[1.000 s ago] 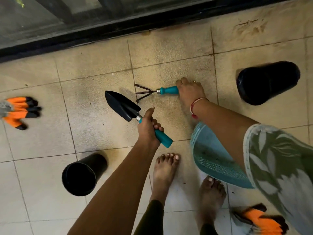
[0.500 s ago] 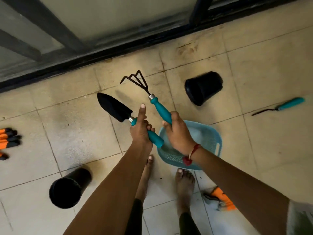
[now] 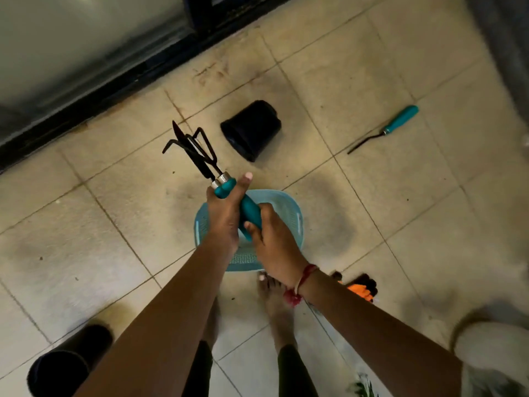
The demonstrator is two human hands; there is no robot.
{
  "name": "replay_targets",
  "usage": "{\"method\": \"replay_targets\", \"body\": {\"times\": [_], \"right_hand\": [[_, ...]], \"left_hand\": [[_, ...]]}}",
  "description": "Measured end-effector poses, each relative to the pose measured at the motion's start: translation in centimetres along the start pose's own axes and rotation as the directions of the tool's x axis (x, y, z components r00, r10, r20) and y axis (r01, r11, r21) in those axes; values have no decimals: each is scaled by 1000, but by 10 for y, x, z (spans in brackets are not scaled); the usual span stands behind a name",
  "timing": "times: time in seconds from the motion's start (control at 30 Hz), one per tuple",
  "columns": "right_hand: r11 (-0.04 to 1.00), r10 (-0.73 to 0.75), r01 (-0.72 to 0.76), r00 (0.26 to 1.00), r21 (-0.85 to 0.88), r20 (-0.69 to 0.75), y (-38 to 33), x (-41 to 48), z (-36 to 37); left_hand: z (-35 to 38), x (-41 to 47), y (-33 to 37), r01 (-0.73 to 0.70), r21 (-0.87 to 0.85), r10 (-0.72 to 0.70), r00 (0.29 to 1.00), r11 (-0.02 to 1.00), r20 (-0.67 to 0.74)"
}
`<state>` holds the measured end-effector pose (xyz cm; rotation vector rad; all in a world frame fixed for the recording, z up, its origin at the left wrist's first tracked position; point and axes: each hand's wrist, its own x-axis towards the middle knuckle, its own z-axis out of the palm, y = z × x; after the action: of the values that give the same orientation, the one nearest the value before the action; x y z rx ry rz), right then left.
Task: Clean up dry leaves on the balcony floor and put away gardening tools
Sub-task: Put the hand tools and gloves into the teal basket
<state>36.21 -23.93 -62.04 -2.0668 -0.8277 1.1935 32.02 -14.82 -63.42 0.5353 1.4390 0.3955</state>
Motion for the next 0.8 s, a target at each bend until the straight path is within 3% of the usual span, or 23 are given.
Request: {"method": "replay_targets", "body": {"times": [0.2,0.37,0.43,0.5,0.57,0.63,0.73,0.8], "right_hand": [[981,43,-66,991,-182,-125,26,-23,-33],[979,21,-22,1000,-205,-3,50,-19,-69],[999,33,-33,999,12,29,59,-9,-92],[983,33,-10,992,185,-121,83,14,-125],[999,20,-10,951,34,-308,113,42,-160],[967,14,-113,918,-227,-396,142,71,-195],[780,87,-280,934,-559,-347,170,112,-234],[626,117,-311,944,-715,-308,181,137,-253]], "left_hand": [[48,-15,-18,-76,303,58,996,950,65],[87,-18,-21,-137,397,78,984,908,162],[94,-13,-19,-116,401,63,988,909,142],[105,-3,-20,-81,407,20,988,910,151],[113,7,-24,-71,449,-15,982,891,186],[123,15,-30,-64,506,-53,975,860,215],[142,24,-35,-48,546,-106,963,836,248],[156,35,-39,-42,554,-134,953,831,272]]}}
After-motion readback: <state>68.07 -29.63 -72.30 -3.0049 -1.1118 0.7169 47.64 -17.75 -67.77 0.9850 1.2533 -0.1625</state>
